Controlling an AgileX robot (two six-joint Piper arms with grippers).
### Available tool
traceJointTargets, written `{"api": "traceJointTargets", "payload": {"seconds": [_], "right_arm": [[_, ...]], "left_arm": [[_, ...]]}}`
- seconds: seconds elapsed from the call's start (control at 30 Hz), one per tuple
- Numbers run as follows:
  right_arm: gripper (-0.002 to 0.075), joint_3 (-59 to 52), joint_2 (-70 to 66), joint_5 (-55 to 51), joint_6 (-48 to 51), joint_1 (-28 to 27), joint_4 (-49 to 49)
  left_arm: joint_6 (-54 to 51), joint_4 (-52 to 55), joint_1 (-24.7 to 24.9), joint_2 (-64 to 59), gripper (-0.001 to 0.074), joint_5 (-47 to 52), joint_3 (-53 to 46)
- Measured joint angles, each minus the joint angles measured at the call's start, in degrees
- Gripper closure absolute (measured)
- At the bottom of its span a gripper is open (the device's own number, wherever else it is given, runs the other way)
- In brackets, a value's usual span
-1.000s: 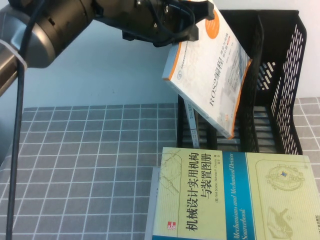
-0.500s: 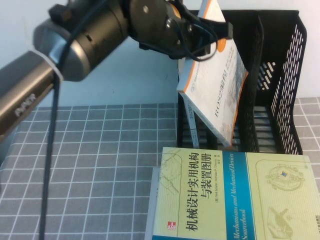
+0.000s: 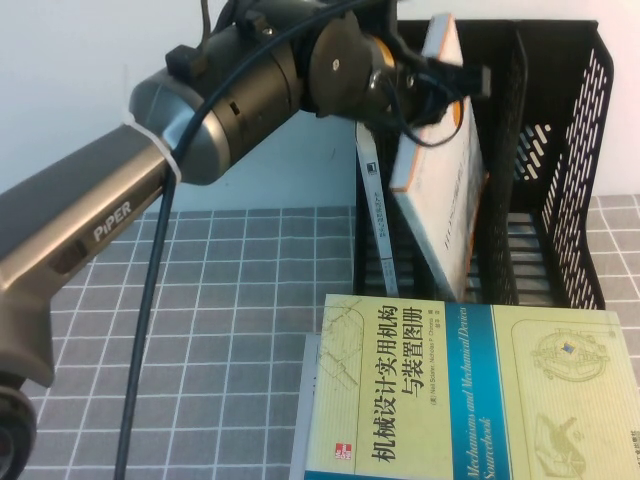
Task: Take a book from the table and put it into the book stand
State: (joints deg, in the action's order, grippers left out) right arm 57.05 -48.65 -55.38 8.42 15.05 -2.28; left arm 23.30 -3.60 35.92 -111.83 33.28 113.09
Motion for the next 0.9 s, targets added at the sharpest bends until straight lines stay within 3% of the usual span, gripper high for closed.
{"api": "traceJointTargets", "payload": {"seconds": [0.17, 0.27, 0.4, 0.63, 0.77, 0.9], "right_arm": [[0.0729, 0.0, 0.0, -0.12, 1.98, 0.0, 0.22], [0.0729, 0.0, 0.0, -0.12, 3.05, 0.0, -0.28], [0.0729, 0.0, 0.0, -0.12, 3.46, 0.0, -1.87], [0.0729, -0.27, 0.0, 0.47, 3.75, 0.0, -2.75], [0.0729, -3.84, 0.0, 2.65, 3.75, 0.0, -3.11], [0.0729, -10.16, 0.59, 5.42, 3.83, 0.0, -2.99]], "left_arm": [[0.0, -0.23, 0.0, 0.66, 0.0325, -4.63, 0.62], [0.0, -0.23, -0.49, 1.13, 0.0288, -4.63, 0.62], [0.0, -0.38, -2.63, 3.08, 0.0361, -3.22, 0.62], [-4.94, 1.63, -7.61, 11.21, 0.0673, 3.92, 0.62], [-6.2, 7.99, -8.72, 15.99, 0.0723, 8.76, 0.34], [-6.91, 13.52, -8.85, 22.76, 0.0733, 6.28, -5.7]]}}
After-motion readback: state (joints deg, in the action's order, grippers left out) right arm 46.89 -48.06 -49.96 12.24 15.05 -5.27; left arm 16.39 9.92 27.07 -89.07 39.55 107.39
